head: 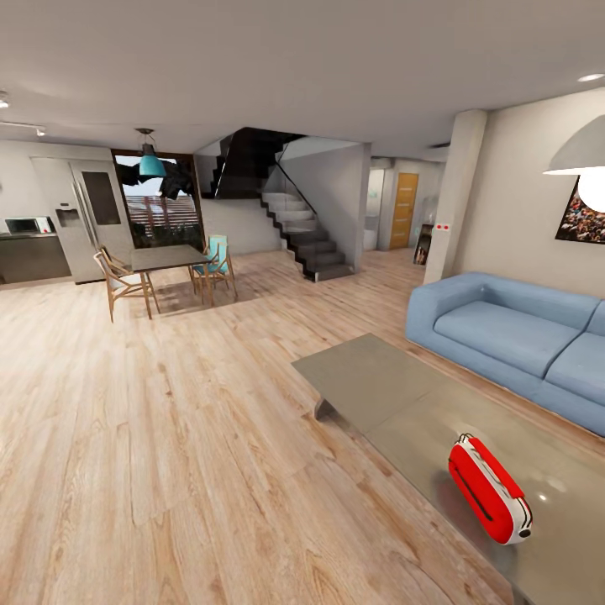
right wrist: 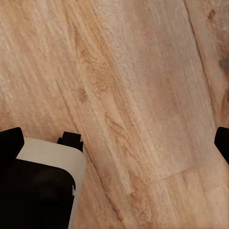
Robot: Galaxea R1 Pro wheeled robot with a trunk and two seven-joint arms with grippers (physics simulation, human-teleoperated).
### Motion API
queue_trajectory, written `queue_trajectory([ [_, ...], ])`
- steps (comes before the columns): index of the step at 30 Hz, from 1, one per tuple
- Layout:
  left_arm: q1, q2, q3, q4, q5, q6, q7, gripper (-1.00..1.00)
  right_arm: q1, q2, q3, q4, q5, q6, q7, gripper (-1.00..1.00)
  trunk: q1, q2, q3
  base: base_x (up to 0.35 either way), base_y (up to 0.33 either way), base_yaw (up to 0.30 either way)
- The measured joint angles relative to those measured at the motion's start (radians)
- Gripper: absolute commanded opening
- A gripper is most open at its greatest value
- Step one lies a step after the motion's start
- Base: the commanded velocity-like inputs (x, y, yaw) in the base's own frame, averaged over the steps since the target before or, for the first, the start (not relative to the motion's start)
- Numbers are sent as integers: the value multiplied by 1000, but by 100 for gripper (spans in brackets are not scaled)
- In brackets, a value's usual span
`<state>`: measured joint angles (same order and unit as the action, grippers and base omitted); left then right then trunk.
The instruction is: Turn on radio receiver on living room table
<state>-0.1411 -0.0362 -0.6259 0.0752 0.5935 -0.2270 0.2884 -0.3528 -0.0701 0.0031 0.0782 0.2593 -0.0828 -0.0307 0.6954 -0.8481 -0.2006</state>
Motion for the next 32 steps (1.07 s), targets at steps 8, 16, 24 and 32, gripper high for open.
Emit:
queue_trajectory([
  [8,0,-3,1,0,0,0,0,-100,0,0,0,0,0,0,0,100,0,0,0,0,0,0],
  [16,0,-4,2,0,0,0,0,-100,0,0,0,0,0,0,0,100,0,0,0,0,0,0],
  [24,0,-17,0,-1,1,-1,-1,-100,0,0,0,0,0,0,0,100,0,0,0,0,0,0],
  [32,0,-35,2,0,2,0,-2,-100,0,0,0,0,0,0,0,100,0,0,0,0,0,0],
])
